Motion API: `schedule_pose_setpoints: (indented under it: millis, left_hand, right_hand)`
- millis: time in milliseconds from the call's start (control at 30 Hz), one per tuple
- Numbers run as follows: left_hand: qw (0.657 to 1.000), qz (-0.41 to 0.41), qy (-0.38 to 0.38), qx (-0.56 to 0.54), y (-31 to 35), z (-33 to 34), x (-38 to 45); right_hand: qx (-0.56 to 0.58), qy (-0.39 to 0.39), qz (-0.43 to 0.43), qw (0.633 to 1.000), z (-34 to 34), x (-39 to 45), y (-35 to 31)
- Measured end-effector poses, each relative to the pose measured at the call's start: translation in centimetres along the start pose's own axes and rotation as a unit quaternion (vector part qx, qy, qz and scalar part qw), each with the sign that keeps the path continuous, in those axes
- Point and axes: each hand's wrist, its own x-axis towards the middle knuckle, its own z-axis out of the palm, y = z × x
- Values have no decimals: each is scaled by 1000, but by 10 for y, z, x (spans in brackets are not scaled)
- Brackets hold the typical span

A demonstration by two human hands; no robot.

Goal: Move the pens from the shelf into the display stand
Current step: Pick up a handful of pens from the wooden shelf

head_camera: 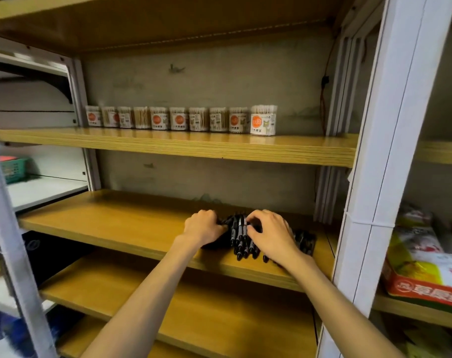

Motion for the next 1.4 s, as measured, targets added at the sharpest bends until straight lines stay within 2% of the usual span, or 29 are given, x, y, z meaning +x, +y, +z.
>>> schedule_pose_setpoints:
  millis: [133, 400, 567, 733, 800, 933, 1067, 1400]
  left_hand:
    - [1000, -10, 3, 8, -2, 5, 5]
    - [999, -12, -48, 7, -12, 4, 9]
    - [994, -47, -14, -102, -25, 2, 8]
    - [965, -122, -44, -228, -54, -5, 8]
    - [954, -164, -61, -243, -61, -9, 9]
    - [970, -159, -71, -169, -68, -8, 10]
    - [982, -151, -51, -100, -71, 2, 6]
    - [986, -158, -35, -52, -60, 8, 6]
  right_hand:
    - [-7, 0, 9, 1000, 1, -2, 4]
    - [-16, 0, 11, 1000, 2, -1, 6]
    - [-19, 5, 10, 1000, 6, 3, 5]
    - [-17, 12, 13, 1000, 11, 6, 7]
    - [-18, 13, 11, 1000, 13, 8, 6]
    - [-15, 11, 8, 1000, 14, 12, 2]
    - [-13, 1, 3, 1000, 15, 14, -2]
    - [-17, 3, 4, 1000, 13, 16, 0]
